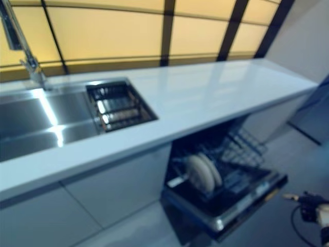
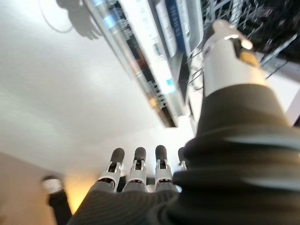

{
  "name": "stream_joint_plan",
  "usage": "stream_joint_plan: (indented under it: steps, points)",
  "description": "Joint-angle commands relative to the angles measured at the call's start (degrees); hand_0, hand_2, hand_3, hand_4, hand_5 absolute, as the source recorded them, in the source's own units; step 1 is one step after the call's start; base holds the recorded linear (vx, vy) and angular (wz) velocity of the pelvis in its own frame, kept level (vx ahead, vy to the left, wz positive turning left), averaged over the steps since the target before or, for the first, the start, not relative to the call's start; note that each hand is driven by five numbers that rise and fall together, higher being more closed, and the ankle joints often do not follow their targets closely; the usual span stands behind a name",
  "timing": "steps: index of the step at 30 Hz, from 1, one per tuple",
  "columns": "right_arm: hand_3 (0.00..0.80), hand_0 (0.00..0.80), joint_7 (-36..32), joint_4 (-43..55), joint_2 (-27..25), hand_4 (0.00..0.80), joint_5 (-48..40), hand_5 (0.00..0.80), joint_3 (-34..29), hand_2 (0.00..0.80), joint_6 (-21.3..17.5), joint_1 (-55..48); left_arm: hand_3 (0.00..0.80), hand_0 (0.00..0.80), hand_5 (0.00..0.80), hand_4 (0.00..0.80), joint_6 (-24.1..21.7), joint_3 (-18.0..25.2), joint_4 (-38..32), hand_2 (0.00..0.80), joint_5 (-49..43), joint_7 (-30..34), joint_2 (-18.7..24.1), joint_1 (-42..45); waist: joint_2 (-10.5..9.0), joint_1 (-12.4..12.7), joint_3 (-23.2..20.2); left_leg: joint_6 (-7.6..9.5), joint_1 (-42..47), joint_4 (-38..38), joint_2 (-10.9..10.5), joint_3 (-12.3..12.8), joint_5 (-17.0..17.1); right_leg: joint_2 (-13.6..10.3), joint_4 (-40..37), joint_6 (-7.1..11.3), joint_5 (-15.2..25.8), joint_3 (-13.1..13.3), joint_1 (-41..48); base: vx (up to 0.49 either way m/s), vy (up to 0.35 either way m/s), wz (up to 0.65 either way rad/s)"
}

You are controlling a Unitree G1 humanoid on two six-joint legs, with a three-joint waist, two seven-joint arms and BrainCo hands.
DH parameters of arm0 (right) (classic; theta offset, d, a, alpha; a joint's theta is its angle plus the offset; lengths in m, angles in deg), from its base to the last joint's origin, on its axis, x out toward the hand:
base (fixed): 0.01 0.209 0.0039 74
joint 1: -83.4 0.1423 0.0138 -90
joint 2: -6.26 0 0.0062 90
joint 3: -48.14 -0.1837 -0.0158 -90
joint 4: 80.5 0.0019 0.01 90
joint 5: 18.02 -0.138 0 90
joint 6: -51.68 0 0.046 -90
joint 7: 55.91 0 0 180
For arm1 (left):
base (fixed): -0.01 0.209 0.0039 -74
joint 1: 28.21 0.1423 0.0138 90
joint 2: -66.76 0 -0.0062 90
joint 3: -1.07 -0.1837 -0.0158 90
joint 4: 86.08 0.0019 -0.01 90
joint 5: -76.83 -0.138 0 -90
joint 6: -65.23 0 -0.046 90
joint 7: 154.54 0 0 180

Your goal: Take plates into dishwasher

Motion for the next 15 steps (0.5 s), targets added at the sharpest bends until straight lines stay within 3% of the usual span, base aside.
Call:
stream_joint_plan:
  steps: [1,5,9,13,14,15]
  points:
    - [0.0,0.0,-0.71,2.63,-1.58,0.0,-4.11,0.0,-0.09,0.0,-1.76,2.86,0.0,0.0,0.0,0.0,-1.71,0.77,0.94,0.0,2.32,-1.73,0.94,-2.25,-1.21,0.79,0.74,3.08,-5.83,-5.7,-1.38,0.33,7.21,-2.15,3.96,0.98,-5.35,1.39,8.44,-0.2,-0.141,-0.02]
    - [0.0,0.0,-1.21,1.38,1.04,0.0,-5.5,0.0,0.21,0.0,-1.51,1.31,0.0,0.0,0.0,0.0,-2.93,2.67,1.84,0.0,4.41,-1.79,1.15,-1.39,0.75,1.09,1.03,2.36,-5.84,-8.39,-0.08,-1.52,8.98,-0.26,8.28,-1.29,-9.75,2.01,7.11,-0.161,-0.143,0.1]
    - [0.0,0.0,-5.51,-1.79,2.61,0.0,-4.7,0.0,0.48,0.0,-1.02,-0.08,0.0,0.0,0.0,0.0,-4.56,5.47,2.71,0.0,7.38,-1.92,0.77,0.57,2.71,0.84,1.42,1.6,-5.72,-10.37,0.88,-1.11,8.98,2.36,10.91,-3.97,-11.47,1.08,5.59,-0.098,-0.161,0.16]
    - [0.0,0.0,-6.37,-3.32,4.68,0.0,-7.34,0.0,-0.22,0.0,-1.6,-3.45,0.0,0.0,0.0,0.0,-5.79,6.33,2.33,0.0,7.49,-1.69,0.06,0.62,3.77,-0.34,2.55,1.59,-3.96,-7.45,-0.42,2.63,10.46,4.46,10.08,-5.55,-10.02,-1.09,5.47,-0.159,-0.159,0.39]
    - [0.0,0.0,-6.48,-3.6,5.34,0.0,-8.26,0.0,-0.51,0.0,-1.98,-4.24,0.0,0.0,0.0,0.0,-6.02,6.51,2.37,0.0,7.3,-1.43,-0.11,0.63,3.43,-0.71,2.79,2.12,-3.34,-3.8,-1.32,2.23,9.35,4.41,9.9,-6.28,-9.51,-1.65,5.09,-0.298,-0.241,0.62]
    - [0.0,0.0,-7.13,-4.17,6.11,0.0,-9.32,0.0,-0.8,0.0,-2.04,-4.73,0.0,0.0,0.0,0.0,-6.37,6.7,2.9,0.0,7.32,-1.22,-0.33,0.49,2.39,-1.05,2.82,3.74,-3.34,2.2,-3.13,0.38,5.06,3.71,9.43,-7.1,-8.13,-2.21,4.25,-0.267,-0.189,0.78]
